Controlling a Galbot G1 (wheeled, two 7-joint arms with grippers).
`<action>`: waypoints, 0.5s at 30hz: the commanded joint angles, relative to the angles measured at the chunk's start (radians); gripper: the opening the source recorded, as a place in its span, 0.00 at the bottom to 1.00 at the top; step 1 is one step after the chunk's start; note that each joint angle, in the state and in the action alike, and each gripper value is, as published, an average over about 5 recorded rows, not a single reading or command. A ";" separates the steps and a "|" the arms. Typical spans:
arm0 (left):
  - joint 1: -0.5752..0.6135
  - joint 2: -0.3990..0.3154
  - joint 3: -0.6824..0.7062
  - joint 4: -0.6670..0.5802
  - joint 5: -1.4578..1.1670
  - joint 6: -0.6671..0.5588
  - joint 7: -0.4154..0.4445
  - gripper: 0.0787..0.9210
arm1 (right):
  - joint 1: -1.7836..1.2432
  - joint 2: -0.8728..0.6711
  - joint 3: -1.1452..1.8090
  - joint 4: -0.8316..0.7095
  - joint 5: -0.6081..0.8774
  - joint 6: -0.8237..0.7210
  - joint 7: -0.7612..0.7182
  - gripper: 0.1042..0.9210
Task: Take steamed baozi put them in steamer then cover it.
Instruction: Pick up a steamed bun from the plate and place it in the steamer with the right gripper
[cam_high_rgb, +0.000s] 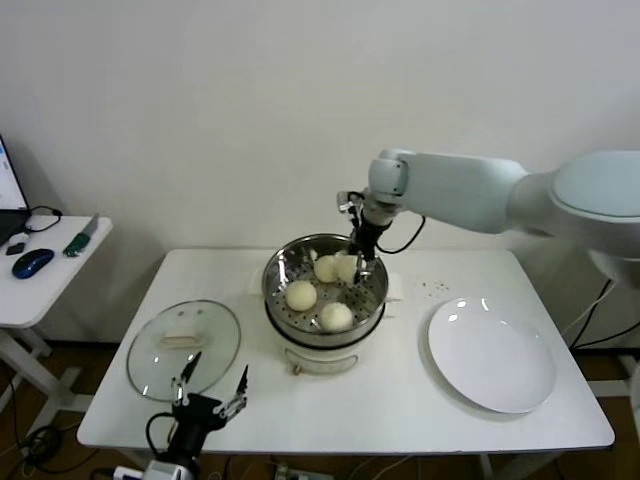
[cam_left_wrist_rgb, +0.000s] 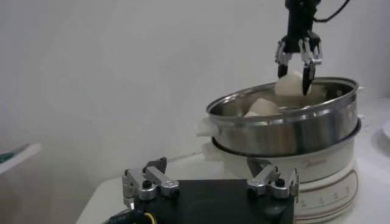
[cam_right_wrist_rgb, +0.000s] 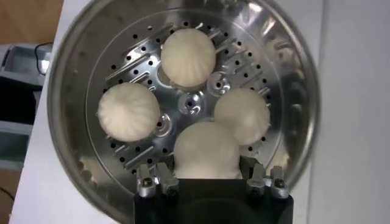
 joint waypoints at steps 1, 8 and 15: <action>-0.005 0.009 -0.005 0.001 -0.004 0.007 0.003 0.88 | -0.077 0.073 -0.032 -0.061 -0.030 -0.002 0.000 0.71; -0.007 0.013 -0.004 0.009 -0.004 0.006 0.003 0.88 | -0.078 0.053 -0.029 -0.051 -0.053 -0.001 0.000 0.71; -0.009 0.016 -0.005 0.011 -0.004 0.006 0.001 0.88 | -0.074 0.038 -0.007 -0.042 -0.059 -0.013 0.004 0.76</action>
